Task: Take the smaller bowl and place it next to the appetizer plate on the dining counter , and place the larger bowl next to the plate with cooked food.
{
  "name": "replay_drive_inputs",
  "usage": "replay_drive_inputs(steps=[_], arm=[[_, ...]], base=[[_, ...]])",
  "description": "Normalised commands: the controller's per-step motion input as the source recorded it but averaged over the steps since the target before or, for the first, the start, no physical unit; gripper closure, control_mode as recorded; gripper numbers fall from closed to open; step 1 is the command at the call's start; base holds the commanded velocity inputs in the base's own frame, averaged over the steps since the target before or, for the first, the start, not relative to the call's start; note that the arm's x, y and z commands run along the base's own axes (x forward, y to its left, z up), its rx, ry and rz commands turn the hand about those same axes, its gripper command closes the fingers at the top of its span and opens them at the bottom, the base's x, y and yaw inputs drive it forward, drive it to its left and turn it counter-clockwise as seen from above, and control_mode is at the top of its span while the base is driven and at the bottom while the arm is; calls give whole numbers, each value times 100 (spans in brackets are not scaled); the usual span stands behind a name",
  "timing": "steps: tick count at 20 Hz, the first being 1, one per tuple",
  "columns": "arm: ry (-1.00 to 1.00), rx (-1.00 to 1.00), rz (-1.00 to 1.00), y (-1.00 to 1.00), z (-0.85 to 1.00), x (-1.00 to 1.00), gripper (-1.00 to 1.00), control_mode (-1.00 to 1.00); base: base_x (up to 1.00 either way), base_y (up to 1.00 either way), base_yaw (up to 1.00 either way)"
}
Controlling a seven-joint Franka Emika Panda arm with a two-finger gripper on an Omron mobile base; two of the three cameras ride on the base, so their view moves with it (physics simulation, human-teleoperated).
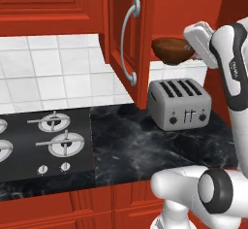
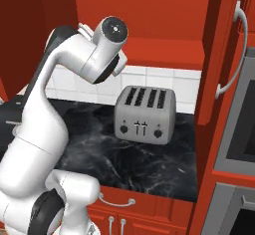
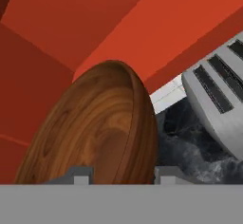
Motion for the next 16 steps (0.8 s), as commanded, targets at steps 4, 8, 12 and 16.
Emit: replay_drive_inputs(steps=[4,8,12,16], arm=[[25,1,0,-15,-68,-87,100,-100],[19,-2,0,0,-79,-24,100,-100],[1,0,-2,0,-70,0,100,-100],[0,0,-3,0,-55,-4,100,-100]], base=[[0,0,0],[0,0,0],[0,0,0],[0,0,0]])
